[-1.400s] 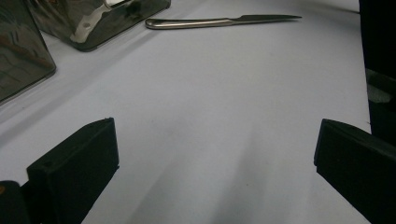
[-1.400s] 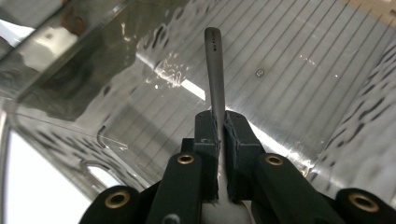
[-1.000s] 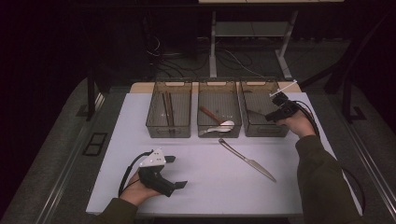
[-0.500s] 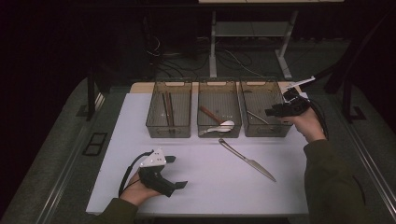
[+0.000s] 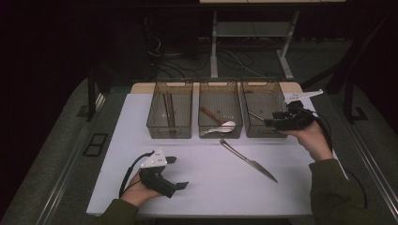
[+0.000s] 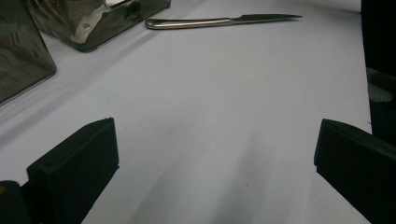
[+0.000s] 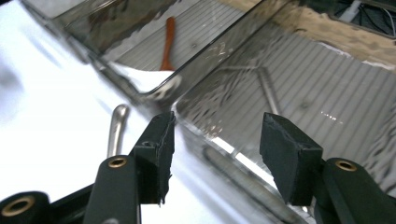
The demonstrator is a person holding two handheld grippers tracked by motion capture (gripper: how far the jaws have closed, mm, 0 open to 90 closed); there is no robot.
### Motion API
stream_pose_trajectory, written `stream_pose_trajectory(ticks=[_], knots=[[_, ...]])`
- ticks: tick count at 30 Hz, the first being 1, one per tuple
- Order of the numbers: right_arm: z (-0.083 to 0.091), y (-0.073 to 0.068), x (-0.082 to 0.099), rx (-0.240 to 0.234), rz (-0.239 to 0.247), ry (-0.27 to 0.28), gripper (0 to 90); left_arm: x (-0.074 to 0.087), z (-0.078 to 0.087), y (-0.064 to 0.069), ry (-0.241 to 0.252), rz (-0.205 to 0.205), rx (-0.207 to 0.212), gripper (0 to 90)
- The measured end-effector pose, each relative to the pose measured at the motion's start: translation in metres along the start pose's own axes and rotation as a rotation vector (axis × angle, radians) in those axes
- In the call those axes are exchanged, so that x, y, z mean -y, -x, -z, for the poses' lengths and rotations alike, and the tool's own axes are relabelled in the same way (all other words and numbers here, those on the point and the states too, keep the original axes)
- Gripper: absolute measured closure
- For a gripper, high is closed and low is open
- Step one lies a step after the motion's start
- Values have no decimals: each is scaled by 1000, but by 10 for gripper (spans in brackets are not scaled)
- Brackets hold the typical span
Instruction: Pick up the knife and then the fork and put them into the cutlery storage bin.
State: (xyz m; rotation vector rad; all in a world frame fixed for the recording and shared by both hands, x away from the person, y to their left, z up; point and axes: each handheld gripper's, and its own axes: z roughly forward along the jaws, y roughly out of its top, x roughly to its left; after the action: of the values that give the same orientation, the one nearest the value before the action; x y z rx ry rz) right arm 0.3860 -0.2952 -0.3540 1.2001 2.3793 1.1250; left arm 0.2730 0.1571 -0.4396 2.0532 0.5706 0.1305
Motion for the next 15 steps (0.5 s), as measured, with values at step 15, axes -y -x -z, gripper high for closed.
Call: stream_pose_trajectory(ticks=[15], knots=[[-4, -40, 29, -60, 47, 0, 429, -1, 1, 1, 4, -8, -5, 0]])
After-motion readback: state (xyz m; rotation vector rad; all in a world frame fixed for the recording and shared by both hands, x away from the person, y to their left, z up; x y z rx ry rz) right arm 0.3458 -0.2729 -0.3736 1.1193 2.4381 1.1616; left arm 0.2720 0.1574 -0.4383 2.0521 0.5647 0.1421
